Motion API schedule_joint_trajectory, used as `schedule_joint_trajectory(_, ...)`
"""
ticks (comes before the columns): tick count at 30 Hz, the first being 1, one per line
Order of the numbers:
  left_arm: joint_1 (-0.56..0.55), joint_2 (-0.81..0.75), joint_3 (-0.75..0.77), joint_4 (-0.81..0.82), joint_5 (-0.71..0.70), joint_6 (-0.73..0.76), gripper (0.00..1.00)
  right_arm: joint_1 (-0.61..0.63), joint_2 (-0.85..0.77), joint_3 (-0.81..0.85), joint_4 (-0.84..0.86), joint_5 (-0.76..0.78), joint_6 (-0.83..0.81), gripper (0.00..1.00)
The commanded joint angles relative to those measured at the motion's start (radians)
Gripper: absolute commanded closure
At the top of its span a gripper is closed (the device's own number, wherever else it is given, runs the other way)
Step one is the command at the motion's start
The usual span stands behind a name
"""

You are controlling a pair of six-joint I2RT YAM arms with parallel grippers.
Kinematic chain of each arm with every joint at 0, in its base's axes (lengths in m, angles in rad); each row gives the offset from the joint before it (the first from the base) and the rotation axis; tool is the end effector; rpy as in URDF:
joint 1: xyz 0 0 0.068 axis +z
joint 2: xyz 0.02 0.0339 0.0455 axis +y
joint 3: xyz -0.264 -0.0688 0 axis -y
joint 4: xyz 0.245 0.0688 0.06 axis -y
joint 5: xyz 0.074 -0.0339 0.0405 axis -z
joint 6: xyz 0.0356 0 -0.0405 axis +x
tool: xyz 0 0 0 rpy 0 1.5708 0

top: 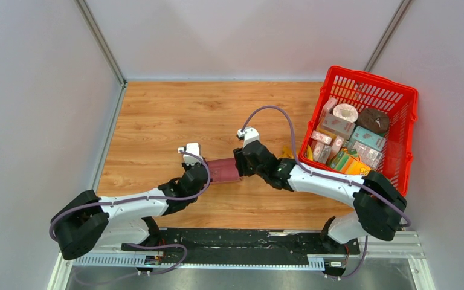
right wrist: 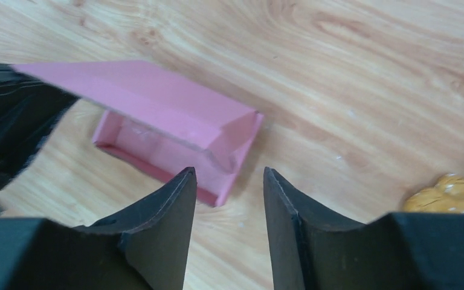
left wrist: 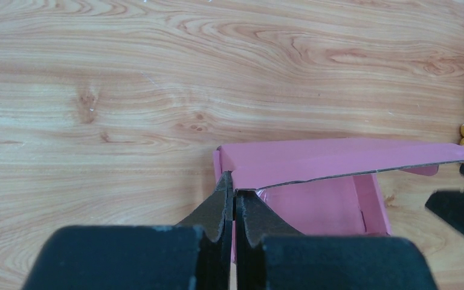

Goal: Fold the paper box

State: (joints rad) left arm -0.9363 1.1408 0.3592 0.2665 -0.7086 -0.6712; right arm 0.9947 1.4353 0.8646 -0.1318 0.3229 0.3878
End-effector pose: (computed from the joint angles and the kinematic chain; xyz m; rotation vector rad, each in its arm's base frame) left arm 0.1455 -0.1586 0.1737 -0.1569 1.9610 -0.3135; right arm 0.1757 0.2498 0.2236 -0.5106 2.1997 0.3830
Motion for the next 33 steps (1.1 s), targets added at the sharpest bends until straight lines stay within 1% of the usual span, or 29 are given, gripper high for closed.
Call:
schedule_joint_trajectory(1, -0.009, 0.034, 0.018, -0.042, 0.031, 0.009, 1.0, -0.073, 0.014, 0.007, 0.061, -0.191, -0.171, 0.52)
schedule_joint_trajectory(4, -0.01, 0.037, 0.023, -0.047, 0.032, 0.013, 1.0, -0.074, 0.036, 0.017, 0.104, -0.214, -0.201, 0.53)
schedule_joint_trajectory(6, -0.012, 0.037, 0.024, -0.047, 0.032, 0.016, 1.0, -0.076, 0.062, 0.033, 0.113, -0.214, -0.207, 0.55)
schedule_joint_trajectory(10, -0.012, 0.04, 0.029, -0.043, 0.035, 0.018, 1.0, -0.077, 0.1, 0.048, 0.123, -0.184, -0.172, 0.65)
schedule_joint_trajectory(11, -0.013, 0.04, 0.029, -0.039, 0.038, 0.016, 1.0, -0.076, 0.109, 0.053, 0.123, -0.177, -0.156, 0.72)
schedule_joint_trajectory(13, -0.015, 0.048, 0.037, -0.033, 0.046, 0.018, 1.0, -0.073, 0.134, 0.066, 0.153, -0.174, -0.118, 0.8)
schedule_joint_trajectory(14, -0.016, 0.051, 0.041, -0.032, 0.057, 0.019, 1.0, -0.074, 0.142, 0.068, 0.155, -0.168, -0.069, 0.93)
schedule_joint_trajectory(15, -0.018, 0.053, 0.043, -0.027, 0.063, 0.027, 1.0, -0.073, 0.151, 0.063, 0.159, -0.15, -0.044, 1.0)
schedule_joint_trajectory(17, -0.022, 0.062, 0.046, 0.003, 0.09, 0.036, 1.0, -0.071, 0.155, 0.053, 0.187, -0.147, 0.014, 1.0)
schedule_joint_trajectory(21, -0.029, 0.082, 0.046, 0.034, 0.113, 0.035, 1.0, -0.057, 0.165, 0.051, 0.187, -0.076, 0.043, 1.0)
schedule_joint_trajectory(28, -0.041, 0.074, 0.012, 0.028, 0.095, 0.021, 1.0, -0.041, 0.119, -0.018, 0.216, -0.005, 0.029, 1.0)
schedule_joint_trajectory(31, -0.048, 0.068, -0.006, 0.025, 0.086, 0.022, 1.0, -0.034, 0.109, -0.026, 0.195, -0.007, 0.034, 0.97)
schedule_joint_trajectory(33, -0.055, 0.065, -0.012, 0.013, 0.075, 0.024, 1.0, -0.03, 0.105, -0.026, 0.173, -0.002, 0.046, 0.92)
